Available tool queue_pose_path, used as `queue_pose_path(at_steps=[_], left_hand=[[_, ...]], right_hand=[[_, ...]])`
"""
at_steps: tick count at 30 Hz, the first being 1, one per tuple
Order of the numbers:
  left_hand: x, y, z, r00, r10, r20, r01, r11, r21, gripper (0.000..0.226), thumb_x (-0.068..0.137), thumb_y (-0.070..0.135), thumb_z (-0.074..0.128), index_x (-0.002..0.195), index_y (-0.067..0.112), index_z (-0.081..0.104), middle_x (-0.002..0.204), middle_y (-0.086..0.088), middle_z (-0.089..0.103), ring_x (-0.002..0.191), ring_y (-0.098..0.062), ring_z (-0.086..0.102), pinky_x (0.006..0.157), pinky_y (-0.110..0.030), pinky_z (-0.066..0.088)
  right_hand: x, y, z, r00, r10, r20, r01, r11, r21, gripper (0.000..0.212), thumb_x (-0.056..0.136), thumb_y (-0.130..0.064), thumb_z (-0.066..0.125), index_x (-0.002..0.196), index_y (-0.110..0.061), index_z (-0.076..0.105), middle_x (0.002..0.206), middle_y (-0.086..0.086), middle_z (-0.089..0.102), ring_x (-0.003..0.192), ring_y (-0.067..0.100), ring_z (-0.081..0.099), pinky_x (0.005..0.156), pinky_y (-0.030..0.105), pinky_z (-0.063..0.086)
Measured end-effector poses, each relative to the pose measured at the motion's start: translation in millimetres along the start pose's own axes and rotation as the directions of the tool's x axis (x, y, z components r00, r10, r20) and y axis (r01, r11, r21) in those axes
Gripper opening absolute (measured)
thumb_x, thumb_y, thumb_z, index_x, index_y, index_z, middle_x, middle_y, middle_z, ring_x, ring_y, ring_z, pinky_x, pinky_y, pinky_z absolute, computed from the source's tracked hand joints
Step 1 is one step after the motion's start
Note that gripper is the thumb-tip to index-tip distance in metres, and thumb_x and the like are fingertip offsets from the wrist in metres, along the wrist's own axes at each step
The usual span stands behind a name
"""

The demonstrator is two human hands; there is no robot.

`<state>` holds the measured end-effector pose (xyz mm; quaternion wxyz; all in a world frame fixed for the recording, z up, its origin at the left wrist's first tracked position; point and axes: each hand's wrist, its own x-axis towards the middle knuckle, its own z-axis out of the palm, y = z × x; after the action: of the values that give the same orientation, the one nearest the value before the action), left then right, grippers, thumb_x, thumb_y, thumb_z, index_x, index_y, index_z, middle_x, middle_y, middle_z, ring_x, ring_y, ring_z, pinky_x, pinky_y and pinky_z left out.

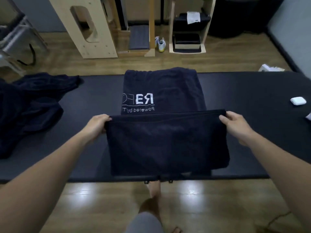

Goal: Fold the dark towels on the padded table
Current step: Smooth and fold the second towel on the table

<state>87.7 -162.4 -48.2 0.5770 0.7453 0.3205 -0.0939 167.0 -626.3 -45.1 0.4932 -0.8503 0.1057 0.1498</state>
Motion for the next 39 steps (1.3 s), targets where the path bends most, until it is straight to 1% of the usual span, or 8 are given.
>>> queue_pose_path(at_steps=[11,15,20,25,29,31,35,39], left_hand=[[90,-42,40,0.948,-0.221,0.23,0.292,0.892,-0.346,0.058,0.088,0.045,0.063,0.125,0.001,0.056,0.126,-0.013,0.066,0.109,-0.024,0.065,0.097,-0.039,0.051],[82,-53,43,0.969,-0.198,0.147,0.226,0.953,-0.203,0.03,0.09,0.004,0.065,0.12,0.009,0.063,0.117,-0.01,0.071,0.104,-0.025,0.068,0.094,-0.041,0.053],[97,-50,68,0.973,-0.169,-0.159,0.14,0.974,-0.175,0.021,0.102,0.026,0.051,0.096,0.015,0.069,0.101,-0.003,0.073,0.1,-0.022,0.067,0.091,-0.037,0.053],[97,-47,78,0.95,0.096,-0.296,0.003,0.949,0.317,0.034,0.104,0.04,0.037,0.104,0.011,0.056,0.08,-0.009,0.063,0.082,-0.029,0.058,0.075,-0.04,0.044],[81,-46,80,0.91,0.093,-0.405,0.054,0.939,0.339,0.041,0.102,0.048,0.034,0.122,0.014,0.044,0.109,-0.01,0.061,0.101,-0.034,0.057,0.084,-0.046,0.046],[56,-55,82,0.865,0.231,-0.446,-0.003,0.89,0.456,0.051,0.099,0.048,0.043,0.132,0.009,0.041,0.13,-0.013,0.051,0.115,-0.034,0.052,0.094,-0.051,0.042],[-14,-90,109,0.778,0.624,-0.069,-0.357,0.53,0.769,0.059,0.092,0.048,0.044,0.13,0.004,0.052,0.136,-0.018,0.048,0.128,-0.035,0.043,0.108,-0.055,0.03],[-49,-141,119,0.899,0.392,0.196,-0.35,0.37,0.861,0.072,0.097,0.066,0.017,0.151,0.021,0.032,0.16,-0.011,0.024,0.15,-0.026,0.017,0.119,-0.052,0.011]], right_hand=[[85,48,63,0.962,0.272,-0.038,-0.274,0.952,-0.134,0.047,0.094,-0.054,0.052,0.116,-0.013,0.062,0.112,-0.002,0.067,0.105,0.021,0.063,0.093,0.04,0.049],[87,46,64,0.974,0.21,-0.091,-0.225,0.948,-0.224,0.033,0.104,-0.037,0.04,0.103,-0.007,0.055,0.099,0.003,0.063,0.097,0.026,0.058,0.076,0.035,0.04],[100,51,79,0.96,0.214,-0.179,-0.267,0.891,-0.367,0.039,0.103,-0.045,0.031,0.086,-0.01,0.039,0.08,0.015,0.059,0.078,0.037,0.056,0.071,0.046,0.045],[105,48,72,0.956,0.267,-0.126,-0.294,0.888,-0.353,0.04,0.103,-0.046,0.03,0.088,-0.011,0.04,0.087,0.013,0.058,0.083,0.035,0.056,0.073,0.045,0.043],[84,47,65,0.94,0.264,-0.214,-0.307,0.931,-0.199,0.034,0.104,-0.042,0.033,0.124,-0.017,0.046,0.118,0.007,0.057,0.113,0.031,0.051,0.089,0.043,0.041],[63,51,68,0.944,0.035,-0.327,-0.16,0.917,-0.365,0.04,0.103,-0.036,0.038,0.136,-0.015,0.044,0.133,0.014,0.05,0.123,0.034,0.045,0.098,0.049,0.039],[0,64,101,0.916,-0.401,-0.017,0.285,0.682,-0.674,0.05,0.097,-0.039,0.037,0.139,-0.017,0.052,0.141,0.014,0.05,0.132,0.035,0.044,0.105,0.053,0.038],[-36,103,110,0.957,-0.097,0.275,0.286,0.502,-0.817,0.067,0.094,-0.062,-0.009,0.154,-0.039,0.01,0.165,-0.004,0.008,0.152,0.024,0.001,0.121,0.055,0.009]])
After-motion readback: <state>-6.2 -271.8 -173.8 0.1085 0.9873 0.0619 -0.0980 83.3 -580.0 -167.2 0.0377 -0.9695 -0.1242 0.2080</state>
